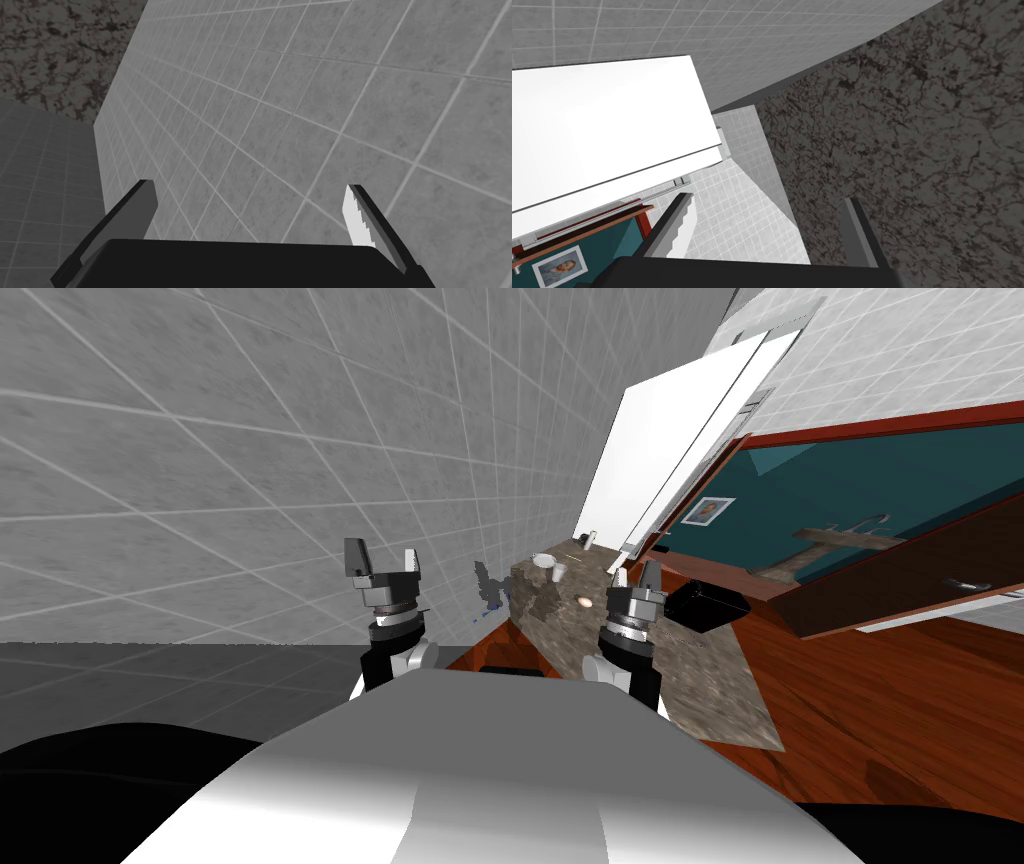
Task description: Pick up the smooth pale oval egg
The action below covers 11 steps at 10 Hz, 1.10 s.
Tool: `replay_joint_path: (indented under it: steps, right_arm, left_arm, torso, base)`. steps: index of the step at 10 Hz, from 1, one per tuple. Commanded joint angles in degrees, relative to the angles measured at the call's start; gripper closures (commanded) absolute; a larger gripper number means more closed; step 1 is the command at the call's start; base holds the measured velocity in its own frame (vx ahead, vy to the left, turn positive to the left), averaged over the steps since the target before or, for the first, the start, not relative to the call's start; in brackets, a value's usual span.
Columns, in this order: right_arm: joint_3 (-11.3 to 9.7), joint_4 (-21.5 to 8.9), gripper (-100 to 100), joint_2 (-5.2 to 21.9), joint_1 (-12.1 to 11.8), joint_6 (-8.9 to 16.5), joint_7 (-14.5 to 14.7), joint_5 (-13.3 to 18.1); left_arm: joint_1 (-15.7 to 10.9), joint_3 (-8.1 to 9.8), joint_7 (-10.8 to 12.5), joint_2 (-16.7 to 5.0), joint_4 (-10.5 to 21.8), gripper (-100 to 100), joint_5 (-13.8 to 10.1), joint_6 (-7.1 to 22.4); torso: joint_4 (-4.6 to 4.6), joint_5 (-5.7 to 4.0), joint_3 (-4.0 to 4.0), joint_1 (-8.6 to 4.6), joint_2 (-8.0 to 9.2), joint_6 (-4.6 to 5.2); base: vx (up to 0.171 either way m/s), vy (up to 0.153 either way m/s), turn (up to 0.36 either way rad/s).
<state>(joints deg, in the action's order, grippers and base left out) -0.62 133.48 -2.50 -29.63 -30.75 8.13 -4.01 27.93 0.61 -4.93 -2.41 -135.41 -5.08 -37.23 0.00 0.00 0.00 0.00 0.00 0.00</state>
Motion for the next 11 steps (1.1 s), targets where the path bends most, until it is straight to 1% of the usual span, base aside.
replay_joint_path:
  steps: [1, 3, 4, 5, 6, 7, 8, 9, 10, 11]
  right_arm:
    - [0.0, -0.9, -100, 2.8, 0.2, 0.0, 0.2, 0.5]
    - [-0.1, -3.0, -100, 6.2, 0.8, -0.1, 0.6, 1.6]
    - [-0.1, -3.0, -100, 7.2, 0.8, -0.1, 0.6, 1.6]
    - [-0.1, -4.4, -100, 9.4, 1.2, -0.1, 0.9, 2.3]
    - [-0.2, -5.9, -100, 10.9, 1.6, -0.2, 1.2, 3.1]
    - [-0.2, -5.9, -100, 12.2, 1.6, -0.2, 1.2, 3.1]
    - [-0.3, -7.7, -100, 14.1, 2.2, -0.2, 1.6, 4.0]
    - [-0.3, -7.7, -100, 14.9, 2.2, -0.2, 1.6, 4.0]
    - [-0.5, -9.5, -100, 17.1, 2.8, -0.3, 1.9, 5.0]
    - [-0.5, -9.5, -100, 17.6, 2.8, -0.3, 1.9, 5.0]
  left_arm:
    - [0.0, 0.00, 0.0, 0.0, 0.0, 0, 0.0, 0.0]
    - [0.0, 0.00, 0.0, 0.0, 0.0, 0, 0.0, 0.0]
    - [0.0, 0.00, 0.0, 0.0, 0.0, 0, 0.0, 0.0]
    - [0.0, 0.00, 0.0, 0.0, 0.0, 0, 0.0, 0.0]
    - [0.0, 0.00, 0.0, 0.0, 0.0, 0, 0.0, 0.0]
    - [0.0, 0.00, 0.0, 0.0, 0.0, 0, 0.0, 0.0]
    - [0.0, 0.00, 0.0, 0.0, 0.0, 0, 0.0, 0.0]
    - [0.0, 0.00, 0.0, 0.0, 0.0, 0, 0.0, 0.0]
    - [0.0, 0.00, 0.0, 0.0, 0.0, 0, 0.0, 0.0]
    - [0.0, 0.00, 0.0, 0.0, 0.0, 0, 0.0, 0.0]
  torso:
    - [0.00, 0.00, 0.00, 0.00, 0.00, 0.00]
    - [0.01, 0.00, 0.03, 0.03, 0.05, 0.00]
    - [0.02, 0.01, 0.06, 0.05, 0.10, 0.00]
    - [0.02, 0.01, 0.06, 0.05, 0.10, 0.00]
    - [0.02, 0.01, 0.06, 0.05, 0.10, 0.00]
    - [0.03, 0.01, 0.08, 0.07, 0.13, 0.00]
    - [0.03, 0.02, 0.08, 0.07, 0.13, 0.00]
    - [0.03, 0.01, 0.07, 0.07, 0.12, 0.01]
    - [0.03, 0.02, 0.06, 0.07, 0.10, 0.00]
    - [0.03, 0.01, 0.07, 0.06, 0.13, 0.01]
  base:
    - [-0.008, 0.008, -0.029]
    - [-0.025, 0.019, -0.049]
    - [-0.026, 0.019, -0.024]
    - [-0.025, 0.018, -0.047]
    - [-0.043, 0.025, -0.096]
    - [-0.033, 0.025, -0.028]
    - [-0.030, 0.025, -0.063]
    - [-0.024, 0.021, -0.040]
    - [-0.037, 0.018, -0.086]
    - [-0.036, 0.019, -0.032]
